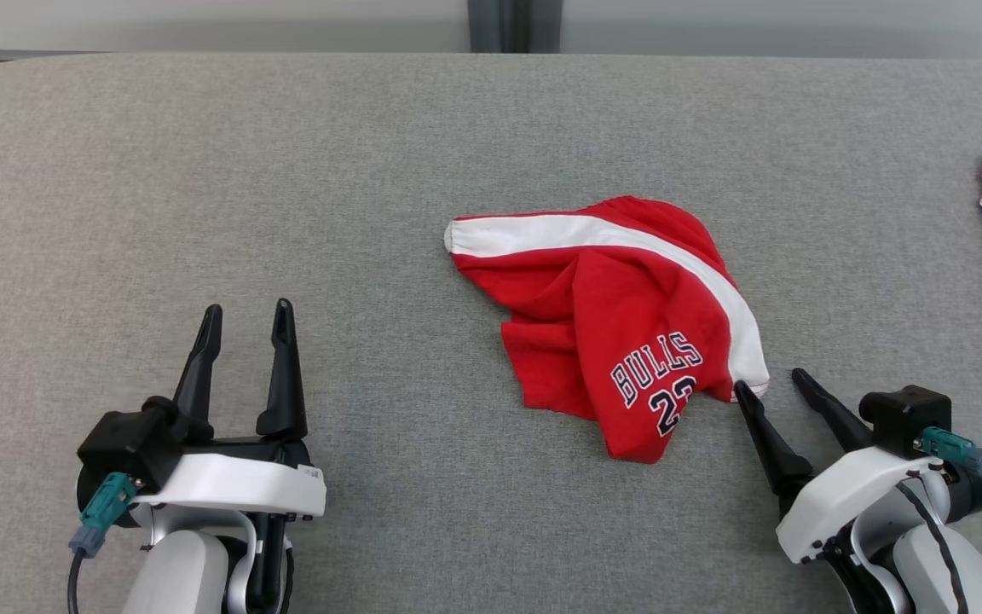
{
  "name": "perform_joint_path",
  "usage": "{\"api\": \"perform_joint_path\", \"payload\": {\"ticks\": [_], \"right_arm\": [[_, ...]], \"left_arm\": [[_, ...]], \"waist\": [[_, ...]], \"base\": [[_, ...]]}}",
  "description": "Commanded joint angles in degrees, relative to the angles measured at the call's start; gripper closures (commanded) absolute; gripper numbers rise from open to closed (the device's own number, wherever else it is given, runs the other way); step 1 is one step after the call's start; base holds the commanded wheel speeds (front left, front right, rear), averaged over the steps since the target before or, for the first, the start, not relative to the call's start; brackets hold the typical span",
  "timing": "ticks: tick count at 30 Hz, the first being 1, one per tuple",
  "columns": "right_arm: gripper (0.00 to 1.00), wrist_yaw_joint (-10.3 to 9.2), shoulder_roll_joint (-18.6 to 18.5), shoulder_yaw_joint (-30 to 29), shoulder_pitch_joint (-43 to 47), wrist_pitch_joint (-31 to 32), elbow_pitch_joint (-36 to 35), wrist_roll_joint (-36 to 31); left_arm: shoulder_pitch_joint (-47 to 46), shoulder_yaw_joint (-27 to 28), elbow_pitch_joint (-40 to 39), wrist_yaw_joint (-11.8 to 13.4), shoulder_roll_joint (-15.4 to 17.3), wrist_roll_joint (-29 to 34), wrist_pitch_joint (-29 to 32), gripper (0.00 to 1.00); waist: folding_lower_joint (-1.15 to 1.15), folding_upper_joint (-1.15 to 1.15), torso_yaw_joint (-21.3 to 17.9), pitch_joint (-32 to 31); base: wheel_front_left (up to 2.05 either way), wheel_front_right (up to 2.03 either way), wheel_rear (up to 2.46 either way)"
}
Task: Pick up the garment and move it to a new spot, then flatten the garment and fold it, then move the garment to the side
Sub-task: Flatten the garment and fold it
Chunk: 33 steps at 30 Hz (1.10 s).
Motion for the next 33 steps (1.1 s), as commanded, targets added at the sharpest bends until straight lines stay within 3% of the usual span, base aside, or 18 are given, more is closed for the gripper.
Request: {"api": "perform_joint_path", "payload": {"ticks": [1, 2, 3, 4, 13, 23, 28, 33], "right_arm": [[0.0, -0.02, -0.7, 0.4, -0.5, -0.3, 0.4, 0.5], [0.56, -0.02, -0.8, 0.7, -0.6, -0.5, 0.7, 1.0], [0.97, -0.02, -1.0, 1.0, -0.7, -0.8, 0.9, 1.5], [1.0, -0.02, -1.3, 1.2, -0.8, -0.9, 1.1, 2.0], [1.0, -0.02, -4.2, -0.1, -2.5, -4.7, 0.1, -0.2], [1.0, -0.02, -7.1, -8.0, -2.9, -8.0, -9.6, -15.2], [1.0, -0.02, -7.7, -9.8, -0.4, -3.7, -14.6, -19.1], [1.0, -0.02, -6.8, -12.6, 4.2, 5.8, -14.7, -16.5]], "left_arm": [[-0.7, 0.1, 0.0, 0.4, 0.2, -1.6, -0.2, 0.0], [-0.8, -0.1, -0.1, 0.5, 0.2, -2.0, -0.2, 0.0], [-0.8, -0.2, -0.2, 0.5, 0.2, -2.2, -0.2, 0.0], [-0.8, -0.2, -0.3, 0.6, 0.2, -2.2, -0.2, 0.0], [0.4, 0.9, 0.0, 0.7, 0.2, -2.1, -0.2, 0.0], [1.1, 1.2, -0.1, 0.8, 0.2, -4.5, -0.2, 0.0], [1.4, 1.1, -0.4, 1.0, 0.2, -4.9, -0.2, 0.0], [1.5, 0.7, -0.6, 1.2, 0.2, -5.1, -0.2, 0.0]], "waist": [[0.0, 0.0, 0.5, 0.1], [0.0, 0.0, 0.8, 0.1], [0.0, 0.0, 0.9, 0.1], [0.0, 0.0, 1.1, 0.0], [0.0, 0.0, 0.1, -1.5], [0.0, 0.0, -2.5, -4.8], [0.0, 0.0, -3.3, -5.1], [0.0, 0.0, -3.7, -4.9]], "base": [[0.0, 0.0, 0.0], [0.0, 0.0, 0.0], [0.0, 0.0, 0.0], [0.0, 0.0, 0.0], [0.0, 0.0, 0.0], [0.0, 0.0, 0.0], [0.0, 0.0, 0.0], [0.0, 0.0, 0.0]]}}
